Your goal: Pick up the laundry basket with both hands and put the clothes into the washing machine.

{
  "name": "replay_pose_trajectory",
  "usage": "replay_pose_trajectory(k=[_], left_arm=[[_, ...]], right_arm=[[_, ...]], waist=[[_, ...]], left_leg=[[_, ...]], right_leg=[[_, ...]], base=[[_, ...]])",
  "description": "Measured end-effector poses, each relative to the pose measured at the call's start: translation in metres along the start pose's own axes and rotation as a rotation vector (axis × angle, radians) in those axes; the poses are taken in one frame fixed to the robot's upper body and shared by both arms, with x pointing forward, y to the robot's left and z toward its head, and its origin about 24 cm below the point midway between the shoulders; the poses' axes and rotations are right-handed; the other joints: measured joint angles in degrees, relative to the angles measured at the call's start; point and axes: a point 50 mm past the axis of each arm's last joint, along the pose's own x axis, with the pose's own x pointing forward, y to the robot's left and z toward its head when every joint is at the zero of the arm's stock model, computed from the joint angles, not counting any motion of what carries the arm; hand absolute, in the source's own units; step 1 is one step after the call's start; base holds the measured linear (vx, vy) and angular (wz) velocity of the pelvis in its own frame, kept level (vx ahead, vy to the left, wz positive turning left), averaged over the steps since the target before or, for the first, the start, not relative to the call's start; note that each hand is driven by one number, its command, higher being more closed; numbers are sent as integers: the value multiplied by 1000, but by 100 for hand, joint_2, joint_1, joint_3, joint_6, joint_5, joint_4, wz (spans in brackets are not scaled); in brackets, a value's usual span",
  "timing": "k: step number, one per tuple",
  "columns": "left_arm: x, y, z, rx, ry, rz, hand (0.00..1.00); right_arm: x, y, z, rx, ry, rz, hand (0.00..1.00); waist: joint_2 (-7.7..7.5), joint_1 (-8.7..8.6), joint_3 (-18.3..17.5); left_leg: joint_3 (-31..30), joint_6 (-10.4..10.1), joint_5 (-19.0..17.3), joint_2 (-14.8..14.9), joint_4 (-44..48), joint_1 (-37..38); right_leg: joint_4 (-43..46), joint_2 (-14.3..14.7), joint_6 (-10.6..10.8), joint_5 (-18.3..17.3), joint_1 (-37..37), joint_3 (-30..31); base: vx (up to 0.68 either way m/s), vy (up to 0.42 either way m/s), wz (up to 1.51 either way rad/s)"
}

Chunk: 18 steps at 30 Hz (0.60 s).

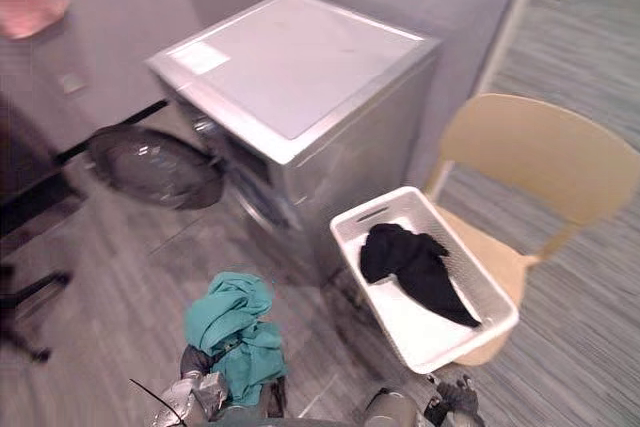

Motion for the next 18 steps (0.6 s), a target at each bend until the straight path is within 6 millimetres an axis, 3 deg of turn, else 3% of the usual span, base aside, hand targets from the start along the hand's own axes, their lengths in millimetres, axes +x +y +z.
replay_pose_trajectory(k=[3,4,5,8,11,13,14,17,18], left_arm=[[3,-15,5,6,-21,-55,100],[3,-19,6,10,-22,-73,100],[4,-22,5,12,-19,-84,100],[13,-17,15,57,-41,-90,100],[18,4,13,109,-15,-36,100],[17,17,14,106,-17,17,100],[17,23,14,108,-13,46,100],[17,24,16,109,-20,52,100],[16,26,15,105,-17,59,100]], right_arm=[[-3,8,-8,34,27,17,0],[-3,9,-9,51,30,18,0],[-2,6,-7,56,29,9,0],[-1,6,-14,94,73,-14,0],[0,9,-14,114,91,-12,0],[1,14,-9,126,81,-1,0],[2,17,-6,128,74,5,0],[1,17,-6,123,78,3,0],[1,17,-7,125,84,-5,0]], waist=[[38,-26,-20],[86,-41,-46],[246,-62,-99],[256,-64,-88],[157,-51,-36],[150,-36,-33],[185,-56,-4],[202,-51,40],[197,-47,62]], left_leg=[[60,-57,-12,511,215,502],[-17,-69,130,567,30,749],[-248,-341,97,506,-449,1006],[-379,-485,-202,371,-978,1062],[-310,-347,-427,102,-730,918],[-242,-264,-712,94,-239,580],[-251,-170,-831,74,-8,352],[-339,-137,-891,16,173,72],[-427,-95,-916,18,273,1]], right_leg=[[-173,-2,71,234,92,-393],[-208,27,146,322,72,-440],[-287,126,208,464,37,-426],[-957,337,293,1117,37,-323],[-1631,375,340,1719,31,246],[-2067,496,412,1934,-56,586],[-2343,582,447,1974,-80,754],[-2656,663,472,1954,-146,1109],[-2664,800,607,1783,-148,1583]], base=[[-166,41,78],[-157,169,44],[-160,199,25],[-185,268,20],[-213,236,-17],[-323,153,-31],[-294,97,-12],[-166,55,16],[-97,4,39]])
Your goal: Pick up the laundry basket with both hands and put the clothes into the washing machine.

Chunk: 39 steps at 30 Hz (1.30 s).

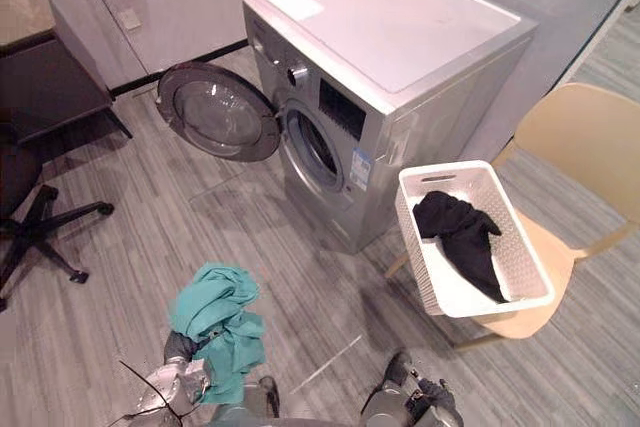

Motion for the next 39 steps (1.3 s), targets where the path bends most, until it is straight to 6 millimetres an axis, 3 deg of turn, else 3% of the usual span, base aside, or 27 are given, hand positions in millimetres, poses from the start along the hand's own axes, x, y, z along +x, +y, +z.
replay_pose_trajectory(k=[2,3,4,8,10,12,15,16,17,18,19,22,23,24,26,27,28,29,30,32,33,34,35,37,38,39], left_arm=[[-2,1,-2,-16,6,16,100],[-2,-3,-3,-27,7,12,100],[-1,-4,-1,-25,0,9,100],[-3,1,-5,-10,16,18,100],[-2,-1,-3,-9,10,7,100],[1,-12,0,-3,5,-37,100],[3,-40,4,-28,-9,-122,100],[5,-54,9,-44,-23,-163,100],[6,-59,13,-50,-39,-187,100],[7,-60,15,-44,-47,-196,100],[8,-61,14,-37,-38,-198,100],[0,-65,5,-35,-12,-220,100],[-3,-71,1,-28,2,-244,100],[-4,-73,1,-28,1,-255,100],[-9,-80,2,-56,-7,-275,100],[-10,-80,6,-62,-24,-287,100],[-10,-78,8,-66,-32,-277,100],[-8,-71,8,-66,-35,-249,100],[-7,-67,7,-71,-29,-232,100],[-8,-68,5,-70,-22,-236,100],[-8,-68,5,-70,-22,-235,100],[-7,-69,6,-70,-26,-235,100],[-7,-68,7,-71,-29,-228,100],[-7,-66,5,-71,-22,-205,100],[-6,-63,3,-64,-14,-185,100],[-2,-56,-1,-35,8,-160,100]], right_arm=[[-2,3,-2,12,1,3,0],[-3,1,-4,25,-4,5,0],[-4,0,-9,41,6,3,0],[-10,2,-28,82,59,5,0],[-9,10,-22,104,39,38,0],[-8,6,-19,135,30,23,0],[-8,-11,-24,217,44,-40,0],[-8,-17,-25,225,42,-58,0],[-10,-20,-31,227,58,-60,0],[-11,-20,-33,229,68,-60,0],[-11,-24,-34,232,71,-77,0],[-10,-28,-24,231,22,-80,0],[-11,-26,-26,216,26,-71,0],[-11,-28,-26,215,22,-73,0],[-11,-34,-25,200,18,-78,0],[-11,-35,-25,186,17,-76,0],[-11,-32,-24,173,13,-64,0],[-12,-21,-21,152,-4,-26,0],[-12,-17,-17,136,-23,-9,0],[-13,-16,-14,132,-34,-1,0],[-13,-15,-13,130,-40,3,0],[-13,-12,-9,118,-57,16,0],[-13,-9,-5,114,-72,26,0],[-9,-8,6,83,-95,27,0],[-5,-1,12,46,-93,34,0],[-2,8,11,29,-68,37,0]], waist=[[-9,-15,12],[-32,-27,15],[-127,-45,-9],[-480,17,-225],[-561,-6,-284],[-608,-34,-318],[-436,-193,-210],[-232,-190,-98],[-238,-304,-188],[-335,-346,-239],[-286,-402,-357],[73,-453,-517],[159,-503,-481],[266,-517,-453],[311,-496,-418],[330,-402,-368],[293,-369,-373],[174,-274,-374],[156,-279,-355],[88,-262,-339],[53,-248,-344],[-4,-183,-351],[-61,-119,-367],[-25,-75,-384],[74,43,-407],[-152,92,-437]], left_leg=[[-264,5,-1,0,16,-35],[-502,5,2,-11,37,-101],[-682,-2,6,-70,77,-151],[-1046,-100,64,-146,-113,-85],[-1118,-174,154,-66,-297,-100],[-1171,-232,306,-13,-502,-88],[-1200,-131,501,-109,-846,319],[-1258,-116,516,-104,-962,630],[-1391,-145,500,-128,-1159,740],[-1472,-188,493,-266,-1244,728],[-1609,-277,455,-382,-1514,922],[-1665,-455,262,-237,-1255,882],[-1686,-922,-73,-200,-121,494],[-1683,-952,-68,-194,873,142],[-1631,-946,223,-89,2296,-353],[-1568,-913,837,26,3219,-663],[-1513,-892,1183,82,3513,-805],[-1324,-726,1841,240,4157,-1204],[-1099,-201,1250,348,4396,-1415],[-780,179,630,432,3997,-1476],[-687,229,495,431,3633,-1473],[-615,269,404,378,2678,-1467],[-761,225,443,247,1322,-1371],[-1458,82,567,157,-126,-1204],[-1561,-437,838,247,-188,-1232],[-1198,-416,801,119,232,-1347]], right_leg=[[147,296,40,-462,6,798],[445,514,-109,-766,-53,1294],[663,606,-116,-928,-80,1549],[954,844,-111,-945,-93,1903],[973,1148,-159,-981,-240,2400],[918,1220,-37,-852,-201,2389],[1618,1105,61,-1040,-110,2129],[2479,1113,-119,-1346,-416,2095],[2349,1264,-343,-1575,-416,2107],[2182,1295,-433,-1523,-421,2120],[2211,1223,-500,-1702,-474,2053],[2114,1354,-513,-1869,-351,2026],[2143,1339,-534,-2018,-187,1984],[2170,1338,-553,-2112,11,1958],[2212,1433,-593,-2250,285,1928],[2257,1515,-672,-2378,462,2127],[2242,1516,-694,-2400,510,2226],[2157,1480,-738,-2410,647,2432],[2055,1444,-691,-2373,784,2561],[1780,1336,-628,-2335,1042,2722],[1657,1280,-603,-2321,1133,2791],[1416,1145,-531,-2278,1263,2922],[1237,1003,-452,-2234,1302,3089],[973,874,-332,-2263,1266,3463],[800,865,-147,-2333,1209,3886],[732,557,-93,-2276,1153,4206]], base=[[-74,0,64],[-35,-31,98],[-18,-35,122],[146,-88,64],[162,-116,-13],[179,-95,3],[226,-37,53],[159,-17,63],[141,-67,73],[85,-132,81],[175,-99,41],[224,-22,2],[167,5,19],[204,-5,25],[168,-43,-6],[221,-4,-44],[276,23,-89],[311,64,-85],[268,50,-80],[260,105,-47],[299,208,-57],[320,300,-71],[327,346,-78],[291,500,-121],[309,693,-182],[266,593,-156]])
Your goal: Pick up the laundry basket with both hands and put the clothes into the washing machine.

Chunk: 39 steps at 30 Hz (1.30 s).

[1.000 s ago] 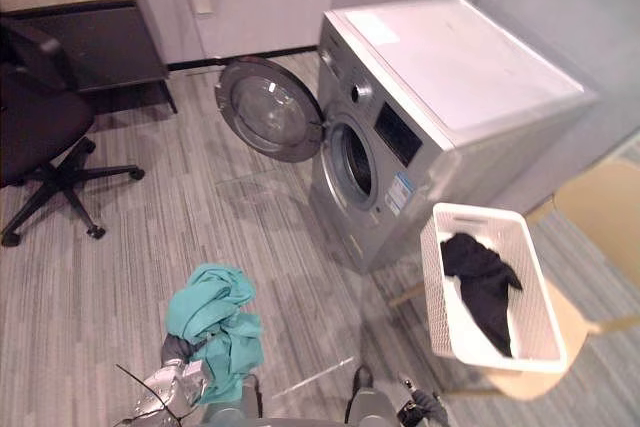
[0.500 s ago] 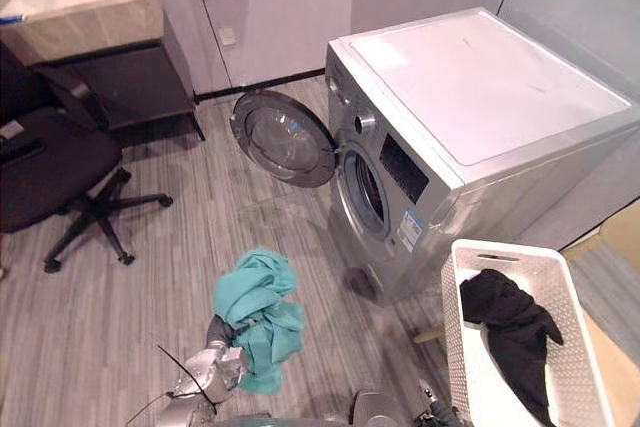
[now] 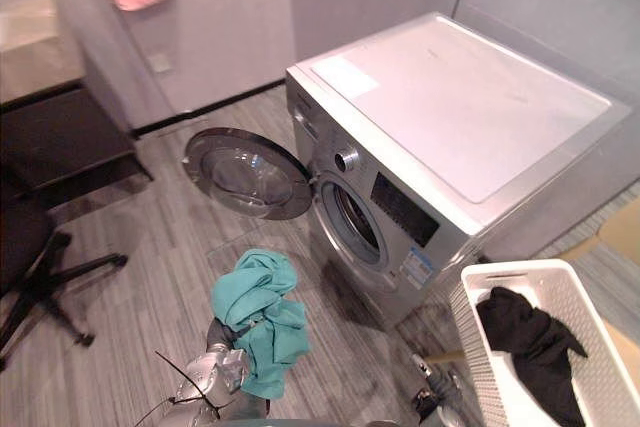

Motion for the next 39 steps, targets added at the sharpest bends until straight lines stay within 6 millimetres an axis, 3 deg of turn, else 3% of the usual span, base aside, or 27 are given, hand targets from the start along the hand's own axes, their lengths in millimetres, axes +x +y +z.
replay_pose_trajectory(k=[1,3,4,5,7,8,9,10,13,14,15,17,19,20,22,27,28,29,30,31,32,34,35,36,37,39], left_arm=[[1,7,-2,20,12,19,100],[6,15,0,75,22,21,100],[6,16,1,82,19,20,100],[8,17,4,94,11,16,100],[9,21,8,113,0,19,100],[9,23,8,120,-1,22,100],[9,27,10,133,-5,28,100],[8,31,11,137,-11,38,100],[7,39,3,143,21,63,100],[7,41,2,140,29,74,100],[9,44,5,134,20,86,100],[9,48,7,119,13,109,100],[12,39,6,86,10,98,100],[13,30,5,58,10,86,100],[13,22,3,32,11,70,100],[17,18,8,29,-3,59,100],[17,18,7,28,-2,59,100],[15,16,4,17,6,59,100],[15,17,4,16,7,62,100],[13,18,4,16,7,67,100],[9,15,1,-3,10,64,100],[5,11,-2,-30,10,66,100],[5,8,0,-40,-1,58,100],[6,4,3,-51,-13,46,100],[6,2,5,-57,-22,42,100],[7,-2,11,-74,-46,31,100]], right_arm=[[0,4,-4,-6,19,6,0],[0,7,-9,-26,47,12,0],[0,6,-10,-26,54,7,0],[1,3,-11,-17,61,-6,0],[1,-1,-12,-3,68,-18,0],[1,-1,-13,-4,71,-18,0],[0,-3,-14,0,75,-22,0],[1,-4,-11,20,60,-21,0],[0,0,-9,64,55,-11,0],[0,1,-10,79,60,-10,0],[-1,4,-11,94,64,-3,0],[0,7,-8,121,50,4,0],[3,5,3,173,17,-12,0],[4,0,7,210,5,-30,0],[5,-8,7,253,5,-56,0],[5,-13,9,279,-2,-72,0],[5,-14,9,281,-1,-74,0],[3,-17,4,274,4,-78,0],[2,-19,1,270,7,-79,0],[-1,-21,-5,251,18,-77,0],[-3,-26,-6,226,6,-76,0],[-5,-29,-1,198,-21,-64,0],[-6,-25,4,181,-47,-44,0],[-6,-24,12,155,-80,-29,0],[-6,-24,15,146,-93,-26,0],[-8,-22,26,139,-139,-11,0]], waist=[[-109,-35,-58],[-163,-202,-90],[-143,-241,-77],[-92,-258,-46],[108,-262,74],[200,-280,120],[211,-357,125],[342,-414,185],[325,-423,179],[268,-439,185],[140,-432,233],[-37,-413,213],[115,-504,334],[272,-572,430],[390,-577,478],[418,-583,479],[427,-578,484],[448,-544,564],[443,-533,601],[400,-489,663],[473,-400,704],[462,-350,747],[422,-297,763],[413,-257,770],[403,-259,774],[373,-254,789]], left_leg=[[131,117,-116,-43,118,-84],[355,427,-317,-203,396,-258],[418,503,-362,-241,402,-222],[617,637,-440,-298,364,-77],[1000,791,-482,-345,34,384],[1101,819,-465,-342,-104,526],[1318,902,-414,-326,-438,818],[1552,989,-353,-329,-818,1090],[2140,1020,-249,-315,-1297,1478],[2348,1005,-239,-327,-1389,1537],[2540,969,-217,-395,-1458,1596],[2687,934,-196,-557,-1607,1638],[2715,853,-127,-635,-1786,1720],[2682,831,-107,-648,-1882,1846],[2564,790,-82,-623,-1958,2027],[2391,698,-9,-619,-2194,2172],[2397,626,-72,-592,-2125,2165],[2457,312,-393,-408,-1507,2109],[2433,158,-549,-304,-936,1978],[2302,178,-550,-1,550,1481],[2001,498,-269,224,1705,1049],[1652,531,334,311,2594,654],[1556,654,475,337,3056,269],[1546,791,148,445,3093,72],[1546,805,81,508,2961,10],[1486,773,38,569,1531,124]], right_leg=[[-19,-130,110,169,-125,81],[-104,-355,472,1015,-337,52],[-98,-404,492,1246,-368,53],[37,-480,631,1707,-482,79],[749,-425,896,2342,-918,106],[1006,-365,903,2306,-1031,111],[1441,-170,921,2101,-1260,22],[1645,47,845,1840,-1530,-239],[1330,485,620,1517,-1901,-995],[931,672,553,1516,-1943,-1300],[483,802,288,1771,-1941,-1658],[-173,769,-11,1860,-1777,-2151],[-646,778,-231,1986,-1587,-2097],[-701,800,-250,2000,-1477,-2085],[-722,863,-251,1999,-1333,-2092],[-775,900,-385,1909,-1233,-2153],[-716,933,-409,1819,-1232,-2152],[-444,941,-464,1521,-1170,-2136],[-357,886,-493,1420,-1110,-2129],[-91,857,-501,1239,-1074,-2153],[166,869,-515,1075,-1015,-2095],[435,809,-543,867,-1023,-1888],[516,700,-541,811,-1030,-1739],[540,633,-529,786,-1073,-1588],[543,600,-510,774,-1082,-1523],[659,508,-373,646,-1179,-1236]], base=[[277,537,-95],[284,525,-43],[280,498,-41],[209,355,-44],[198,456,-62],[138,416,-65],[73,252,-66],[59,213,-75],[57,75,-104],[81,-25,-99],[77,-52,-86],[87,-99,-82],[58,-102,-43],[45,-65,-14],[60,-73,-10],[3,-60,7],[26,-47,10],[43,-20,11],[17,-51,13],[11,-76,-7],[39,-60,-25],[87,48,-35],[127,105,-48],[152,121,-51],[142,90,-52],[159,153,-52]])
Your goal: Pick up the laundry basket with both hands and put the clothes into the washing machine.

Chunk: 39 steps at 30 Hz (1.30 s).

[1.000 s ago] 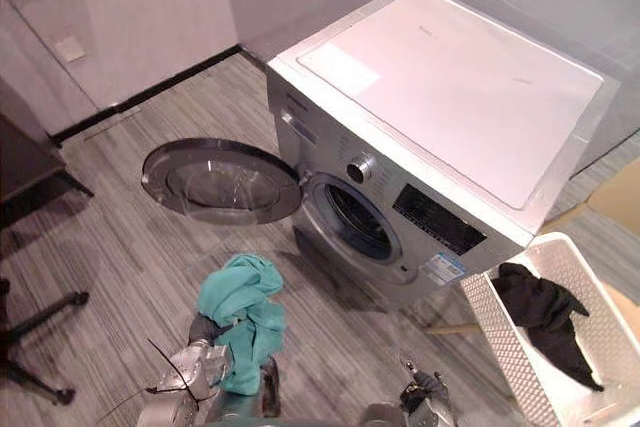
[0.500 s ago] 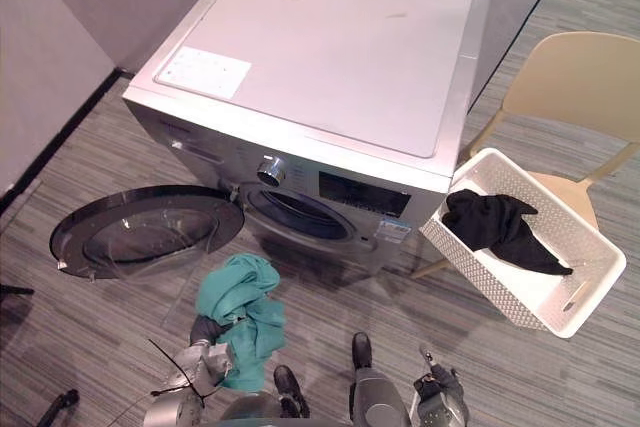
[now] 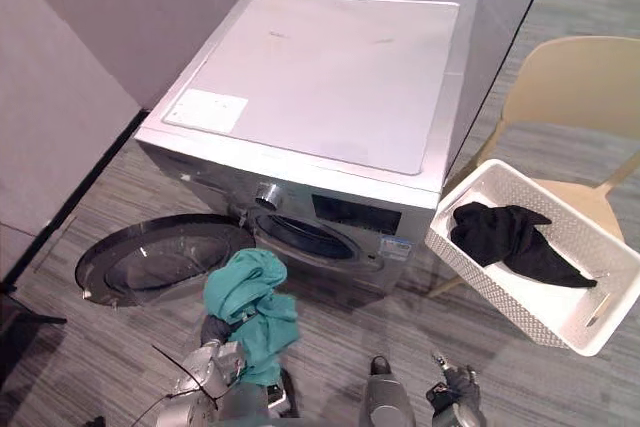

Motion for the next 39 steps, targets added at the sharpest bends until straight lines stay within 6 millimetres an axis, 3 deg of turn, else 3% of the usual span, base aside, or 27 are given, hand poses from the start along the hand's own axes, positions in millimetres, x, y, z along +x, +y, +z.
replay_pose_trajectory(k=[1,3,4,5,6,8,12,16,21,23,24,27,29,33,35,37,39], left_arm=[[0,0,1,-4,-5,1,100],[0,-1,2,-5,-11,15,100],[0,0,-1,-2,0,27,100],[6,-2,3,12,-3,22,100],[11,-3,8,17,-19,17,100],[27,-7,24,59,-55,11,100],[59,-18,63,81,-139,40,100],[78,-37,100,74,-219,42,100],[98,-59,143,62,-271,50,100],[103,-68,165,43,-299,46,100],[106,-72,190,15,-336,59,100],[108,-76,220,-14,-370,59,100],[106,-71,259,-66,-433,75,100],[95,-61,316,-75,-543,112,100],[76,-59,363,-75,-663,120,100],[54,-69,387,-101,-809,80,100],[43,-82,397,-84,-866,42,100]], right_arm=[[0,1,2,-4,-9,7,0],[0,7,8,-10,-37,29,0],[-1,10,10,-16,-48,43,0],[-2,15,6,-5,-35,50,0],[-3,18,2,-1,-21,56,0],[-8,30,-11,22,14,83,0],[-7,55,0,25,-16,155,0],[-7,72,17,66,-77,195,0],[-9,100,47,111,-180,273,0],[-12,115,61,145,-222,305,0],[-16,124,75,169,-273,338,0],[-20,127,82,198,-301,352,0],[-22,125,88,239,-330,355,0],[-22,120,83,226,-327,357,0],[-22,116,81,239,-327,349,0],[-22,114,81,267,-329,349,0],[-21,111,78,291,-314,348,0]], waist=[[6,13,-5],[26,77,-16],[127,85,-60],[-70,-7,14],[-213,-1,64],[-345,-2,142],[-454,0,338],[-636,-6,659],[-807,-55,1121],[-886,-97,1317],[-897,-165,1546],[-983,-214,1669],[-997,-350,1707],[-1002,-381,1720],[-1002,-395,1720],[-999,-419,1722],[-999,-409,1722]], left_leg=[[-102,-44,23,-31,-490,67],[-381,-399,243,-141,-1527,362],[-326,-610,17,-112,-1753,580],[-132,-673,-324,-217,-1637,587],[1,-566,-398,-268,-1517,548],[234,-402,-675,-269,-1062,272],[612,-302,-736,-95,-655,-124],[706,-205,-833,126,-207,-571],[549,-134,-926,514,550,-1464],[518,-133,-927,622,910,-1810],[393,-133,-928,737,1358,-2190],[290,-120,-936,870,1915,-2661],[144,-1,-1007,1084,2578,-3219],[78,-1,-1007,1327,3258,-3673],[48,-1,-1007,1375,3466,-3879],[-9,0,-1006,1389,3591,-4075],[-82,0,-1006,1386,3717,-4177]], right_leg=[[87,4,51,-57,-80,100],[433,88,230,-307,-378,479],[663,206,410,-460,-542,728],[867,83,584,-532,-684,869],[890,4,679,-476,-779,912],[547,-125,868,-161,-873,1076],[150,-94,963,617,-1276,1195],[243,57,962,740,-1680,1203],[1061,426,964,738,-2678,1168],[1502,524,1006,707,-3104,1162],[2029,630,1058,667,-3502,1157],[2644,735,1155,596,-4035,1164],[3306,908,1196,545,-4591,1166],[3896,1063,1258,498,-5069,1186],[4125,1073,1260,497,-5310,1159],[4270,1073,1269,477,-5478,1150],[4409,1058,1246,308,-5509,1112]], base=[[137,181,-69],[180,316,-108],[261,494,-112],[202,428,-88],[153,374,-57],[121,324,-63],[71,245,-70],[12,74,-36],[-29,25,-28],[-61,-11,-26],[-46,-12,-18],[-15,-11,-19],[37,-11,-26],[96,22,-26],[117,70,-11],[130,82,3],[147,70,19]])
